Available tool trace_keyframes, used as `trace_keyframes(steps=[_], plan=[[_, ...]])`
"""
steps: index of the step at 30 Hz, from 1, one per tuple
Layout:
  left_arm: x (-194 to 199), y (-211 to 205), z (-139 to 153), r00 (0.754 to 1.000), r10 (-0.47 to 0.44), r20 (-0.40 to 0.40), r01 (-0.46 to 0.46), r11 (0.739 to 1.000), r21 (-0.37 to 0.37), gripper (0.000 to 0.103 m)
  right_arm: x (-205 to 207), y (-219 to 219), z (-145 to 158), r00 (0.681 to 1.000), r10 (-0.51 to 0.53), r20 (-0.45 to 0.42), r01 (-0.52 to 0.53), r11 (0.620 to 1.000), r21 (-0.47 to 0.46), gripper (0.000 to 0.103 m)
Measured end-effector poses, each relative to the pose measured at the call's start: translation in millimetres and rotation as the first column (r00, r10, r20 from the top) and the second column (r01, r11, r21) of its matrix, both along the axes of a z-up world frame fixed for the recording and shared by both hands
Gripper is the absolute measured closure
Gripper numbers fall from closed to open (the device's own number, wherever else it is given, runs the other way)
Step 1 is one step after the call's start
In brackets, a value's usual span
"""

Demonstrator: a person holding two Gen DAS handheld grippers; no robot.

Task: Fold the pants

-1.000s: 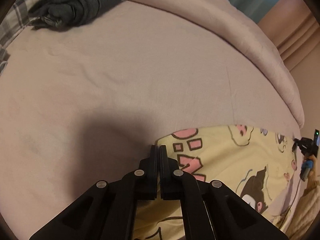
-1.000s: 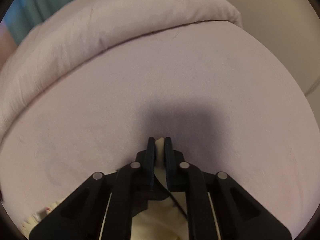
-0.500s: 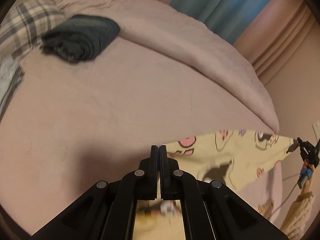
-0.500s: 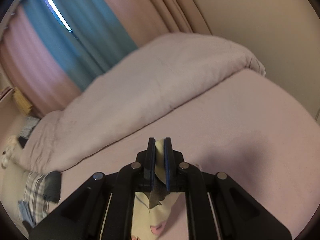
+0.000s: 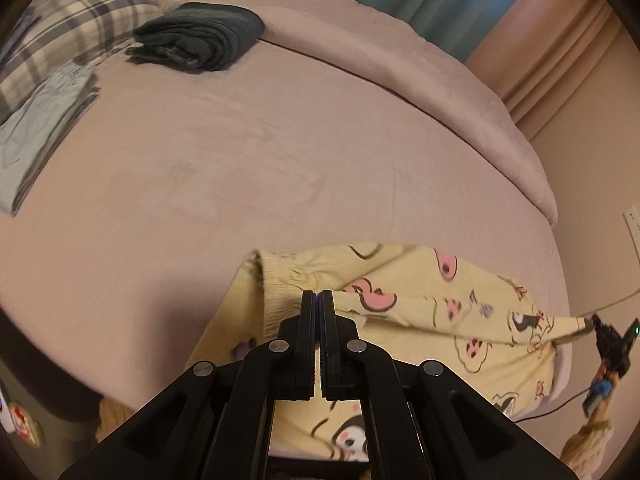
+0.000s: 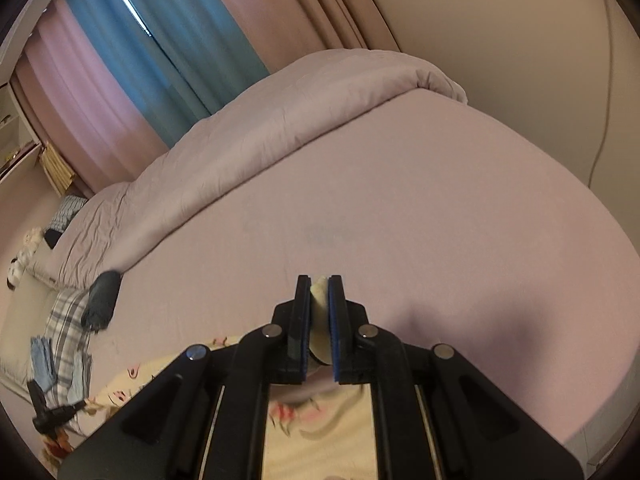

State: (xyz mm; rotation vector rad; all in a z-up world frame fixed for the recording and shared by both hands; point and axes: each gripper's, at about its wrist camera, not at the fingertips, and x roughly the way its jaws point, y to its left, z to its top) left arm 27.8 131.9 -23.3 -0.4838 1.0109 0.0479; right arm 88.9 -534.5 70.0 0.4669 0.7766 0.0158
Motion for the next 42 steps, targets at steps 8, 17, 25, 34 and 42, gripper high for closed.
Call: trace_keyframes(steps=[8, 17, 25, 34, 42], plan=[[-33, 26, -5, 0.999, 0.046, -0.021, -0.047, 0.997, -0.068, 0.103, -59, -24, -3, 0.998, -0.058, 0.003, 0.058, 0.998, 0.028, 0.094], [-32, 7, -64, 0.968, -0.029, -0.248, 0.064, 0.989, 0.135, 0.103, -87, -10, -73, 0.967, -0.030, -0.253, 0.010, 0.997, -0.082, 0.091], [-19, 11, -47, 0.971, -0.004, -0.241, 0.043, 0.986, 0.159, 0.103, -80, -19, -89, 0.913, -0.134, -0.384, 0.075, 0.984, -0.165, 0.043], [5, -26, -10, 0.996, -0.029, -0.079, 0.043, 0.983, 0.180, 0.087, -29, -16, -63, 0.946, -0.167, -0.279, 0.135, 0.982, -0.132, 0.043], [25, -91, -56, 0.987, -0.126, -0.096, 0.135, 0.986, 0.095, 0.087, 33, 0, -121, 0.893, -0.202, -0.402, 0.152, 0.977, -0.153, 0.073]])
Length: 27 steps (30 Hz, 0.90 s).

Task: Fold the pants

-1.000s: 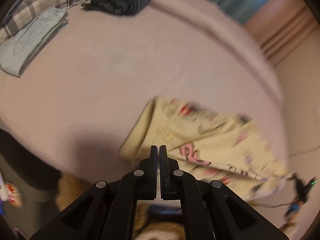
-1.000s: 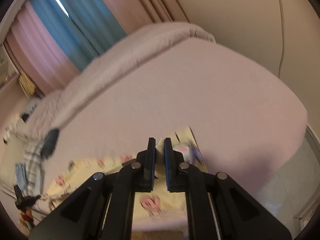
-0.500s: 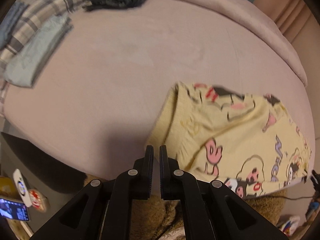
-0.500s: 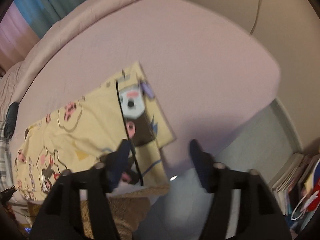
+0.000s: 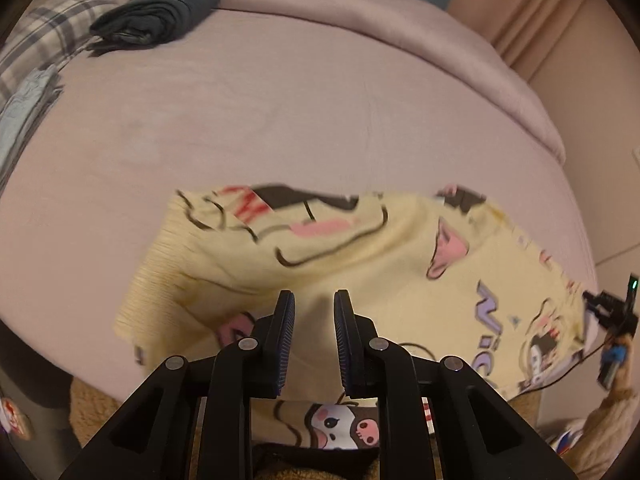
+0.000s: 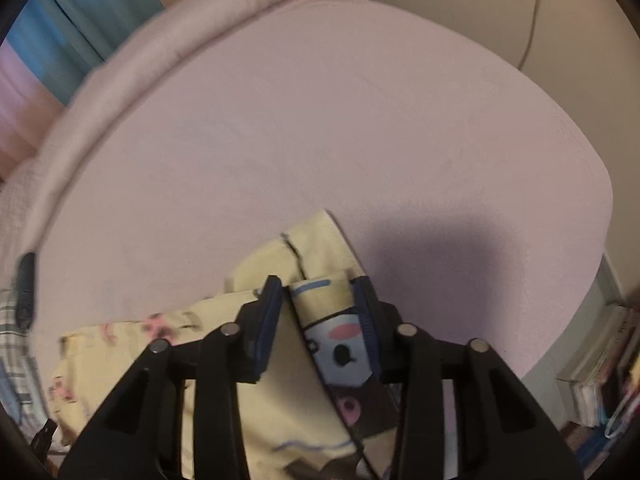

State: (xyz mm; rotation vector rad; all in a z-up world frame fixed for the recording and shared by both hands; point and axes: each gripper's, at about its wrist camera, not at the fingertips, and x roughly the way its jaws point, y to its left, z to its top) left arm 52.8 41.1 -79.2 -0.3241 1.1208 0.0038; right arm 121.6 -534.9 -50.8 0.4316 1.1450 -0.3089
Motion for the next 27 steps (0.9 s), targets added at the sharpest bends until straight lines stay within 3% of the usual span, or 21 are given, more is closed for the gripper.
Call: trace_keyframes(steps=[2, 3, 4, 7, 12, 13, 14, 17, 20, 21, 22, 24, 26, 27], plan=[[1, -8, -11, 1.000, -0.016, -0.019, 0.016, 0.999, 0.028, 0.087, 4, 5, -8, 1.000, 0.014, 0.007, -0.014, 1.000, -0.017, 0.096], [1, -12, -19, 0.999, -0.020, -0.033, 0.021, 0.999, 0.047, 0.087, 5, 7, -6, 0.998, -0.010, 0.057, 0.013, 0.999, -0.052, 0.098], [0, -12, -23, 0.999, -0.019, -0.043, 0.022, 0.998, 0.055, 0.087, 5, 7, -1, 0.997, -0.024, 0.080, 0.030, 0.996, -0.082, 0.098], [-7, -15, -38, 1.000, -0.015, -0.026, 0.016, 0.998, 0.064, 0.087, 7, -2, 14, 0.981, -0.074, 0.178, 0.081, 0.996, -0.035, 0.098], [-13, -20, -39, 1.000, -0.018, -0.002, 0.018, 0.996, 0.093, 0.086, 31, 4, 11, 0.979, -0.073, 0.190, 0.086, 0.994, -0.065, 0.098], [-13, -18, -38, 1.000, -0.016, -0.004, 0.016, 0.996, 0.091, 0.086, 38, 6, 5, 0.981, -0.074, 0.180, 0.089, 0.993, -0.074, 0.098], [-12, -18, -38, 1.000, -0.016, -0.007, 0.016, 0.996, 0.087, 0.086, 44, 7, -3, 0.966, -0.106, 0.235, 0.126, 0.990, -0.070, 0.098], [-13, -13, -36, 1.000, -0.015, -0.022, 0.016, 0.998, 0.067, 0.086, 55, 8, -37, 0.981, -0.116, 0.157, 0.134, 0.985, -0.108, 0.097], [-18, -8, -26, 0.998, -0.036, -0.051, 0.040, 0.996, 0.080, 0.086, 49, 16, -35, 0.982, -0.068, 0.176, 0.101, 0.978, -0.184, 0.092], [-19, -6, -21, 0.998, -0.033, -0.049, 0.037, 0.996, 0.086, 0.086, 46, 17, -32, 0.984, -0.068, 0.163, 0.098, 0.979, -0.181, 0.081], [-21, -3, -15, 0.999, -0.027, -0.037, 0.030, 0.995, 0.092, 0.086, 42, 15, -30, 0.985, -0.075, 0.156, 0.101, 0.981, -0.165, 0.059], [-26, 9, 0, 1.000, -0.001, 0.004, 0.001, 0.995, 0.101, 0.085, 23, 15, -22, 0.979, -0.086, 0.183, 0.112, 0.984, -0.137, 0.038], [-27, 23, 8, 0.999, 0.036, 0.022, -0.037, 0.995, 0.093, 0.072, -4, 19, -20, 0.975, -0.087, 0.203, 0.116, 0.984, -0.132, 0.038], [-27, 31, 11, 0.998, 0.055, 0.023, -0.057, 0.995, 0.086, 0.057, -18, 17, -19, 0.977, -0.090, 0.195, 0.116, 0.985, -0.127, 0.038]])
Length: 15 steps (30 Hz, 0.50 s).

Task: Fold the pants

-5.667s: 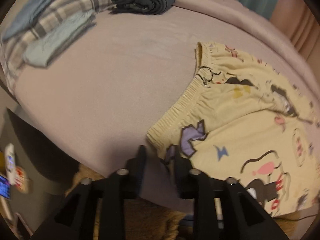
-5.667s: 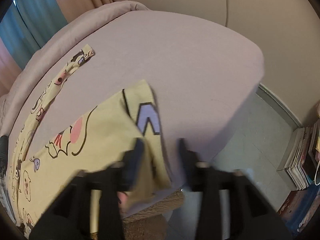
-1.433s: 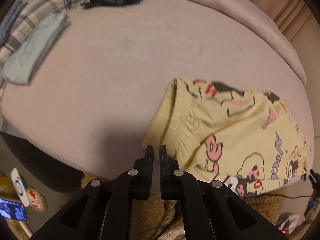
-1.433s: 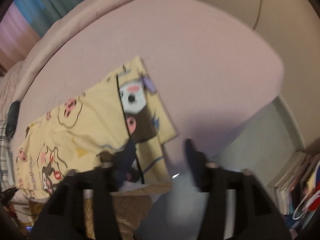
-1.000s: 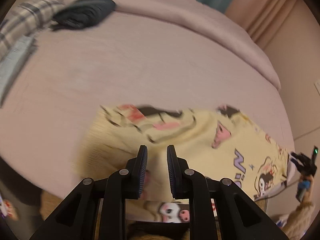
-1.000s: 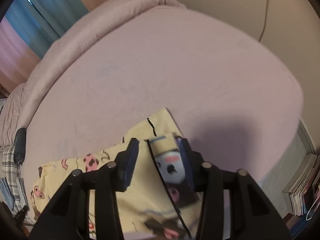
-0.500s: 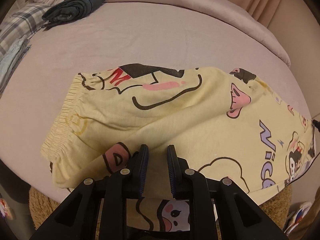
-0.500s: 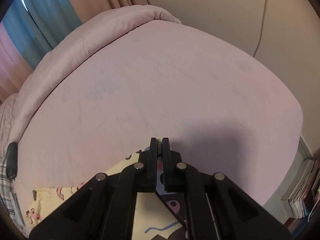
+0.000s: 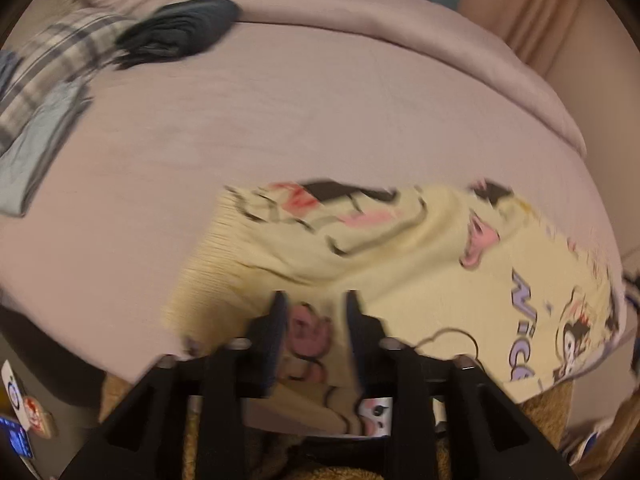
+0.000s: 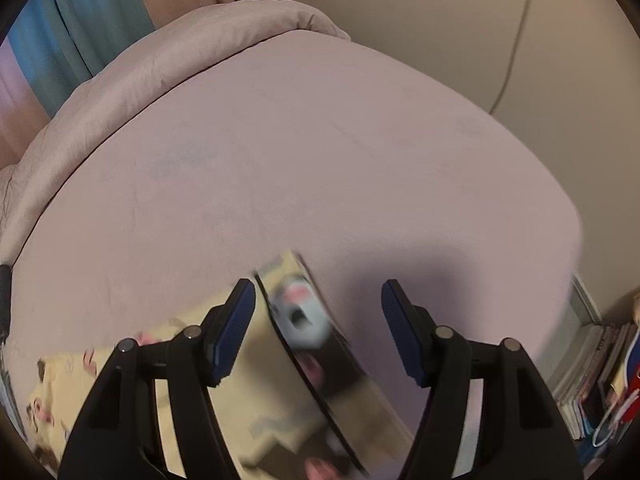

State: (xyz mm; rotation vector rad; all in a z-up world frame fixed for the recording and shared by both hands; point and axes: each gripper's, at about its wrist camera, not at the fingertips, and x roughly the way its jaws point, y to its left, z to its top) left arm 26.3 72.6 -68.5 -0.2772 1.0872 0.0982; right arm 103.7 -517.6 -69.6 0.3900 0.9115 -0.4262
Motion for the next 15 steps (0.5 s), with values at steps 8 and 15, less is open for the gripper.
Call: trace_keyframes(steps=[8, 15], plan=[[5, 34, -16, 0.993, 0.100, -0.067, -0.101, 0.995, -0.005, 0.048, -72, -5, -31, 0.997, -0.022, -0.072, 0.037, 0.977, 0.210, 0.038], [5, 23, -20, 0.994, 0.078, -0.077, -0.076, 0.997, 0.030, 0.048, -99, 4, -45, 0.999, -0.032, -0.035, 0.039, 0.967, 0.251, 0.063]])
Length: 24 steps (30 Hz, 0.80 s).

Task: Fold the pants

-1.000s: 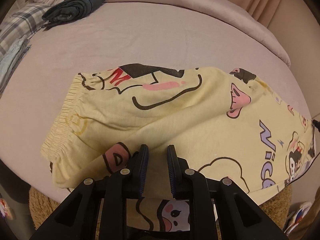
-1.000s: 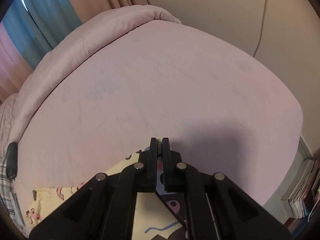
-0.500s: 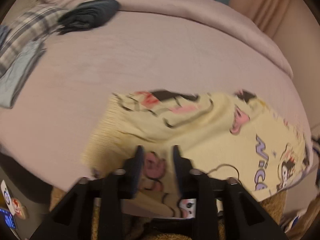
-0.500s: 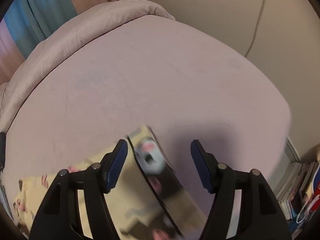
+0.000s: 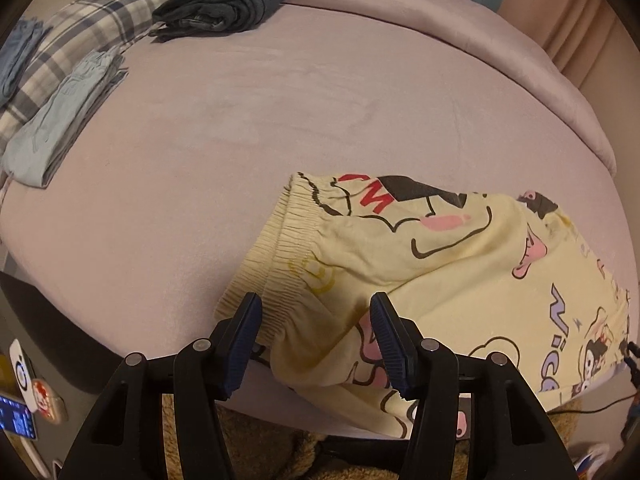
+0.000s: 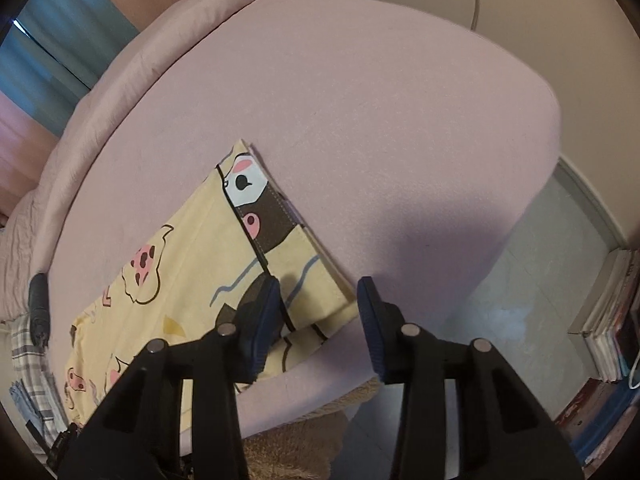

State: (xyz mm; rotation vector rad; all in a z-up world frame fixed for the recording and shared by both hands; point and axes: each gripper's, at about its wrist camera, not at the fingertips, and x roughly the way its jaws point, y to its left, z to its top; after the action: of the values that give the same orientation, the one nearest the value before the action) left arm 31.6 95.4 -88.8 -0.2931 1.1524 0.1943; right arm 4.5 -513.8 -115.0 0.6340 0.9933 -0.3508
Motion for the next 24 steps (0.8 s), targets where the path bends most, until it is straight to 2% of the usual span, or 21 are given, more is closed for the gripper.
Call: trace_keyframes(steps=[2, 4, 6, 12, 14, 16, 18, 20, 21, 22, 24], plan=[[1, 0, -2, 1.000, -0.003, -0.003, 0.003, 1.000, -0.002, 0.048, 2, 2, -5, 1.000, 0.001, -0.023, -0.001, 1.000, -0.007, 0.069], [2, 1, -3, 1.000, -0.003, -0.008, 0.003, 1.000, 0.004, 0.048, 0, 8, -2, 1.000, 0.018, 0.003, -0.017, 0.996, -0.086, 0.094], [3, 2, -3, 1.000, -0.002, -0.012, 0.002, 1.000, 0.002, 0.048, -2, 9, 1, 1.000, 0.012, 0.003, -0.011, 0.992, -0.122, 0.095], [4, 8, -4, 1.000, 0.011, -0.028, -0.011, 1.000, -0.006, 0.048, -28, 1, 12, 0.997, -0.044, 0.065, 0.051, 0.994, -0.094, 0.096], [4, 10, -4, 0.999, 0.019, -0.027, -0.019, 1.000, -0.017, 0.048, -10, 2, 5, 0.998, -0.035, 0.044, 0.038, 0.997, -0.073, 0.096], [2, 12, -3, 1.000, 0.021, -0.020, -0.022, 0.999, -0.033, 0.048, -6, 2, -12, 0.999, -0.028, -0.026, 0.026, 0.997, -0.068, 0.093], [0, 12, -1, 1.000, 0.015, -0.018, -0.016, 0.999, -0.037, 0.048, 1, 10, -17, 0.998, -0.013, -0.062, 0.005, 0.993, -0.116, 0.090], [-1, 9, -1, 1.000, 0.001, -0.025, -0.002, 0.999, -0.033, 0.048, 6, 19, -5, 0.991, -0.048, -0.127, 0.023, 0.981, -0.193, 0.071], [-2, 7, 0, 1.000, -0.018, -0.025, 0.018, 0.999, -0.029, 0.047, 10, 26, 5, 0.989, -0.056, -0.138, 0.024, 0.976, -0.218, 0.050], [-2, 5, 1, 0.999, -0.036, -0.023, 0.035, 0.999, -0.025, 0.047, 15, 35, 17, 0.992, -0.035, -0.122, 0.006, 0.972, -0.233, 0.041], [-3, 1, 4, 0.997, -0.070, -0.010, 0.070, 0.997, -0.022, 0.047, 28, 60, 41, 0.993, 0.043, -0.111, -0.071, 0.963, -0.262, 0.043]])
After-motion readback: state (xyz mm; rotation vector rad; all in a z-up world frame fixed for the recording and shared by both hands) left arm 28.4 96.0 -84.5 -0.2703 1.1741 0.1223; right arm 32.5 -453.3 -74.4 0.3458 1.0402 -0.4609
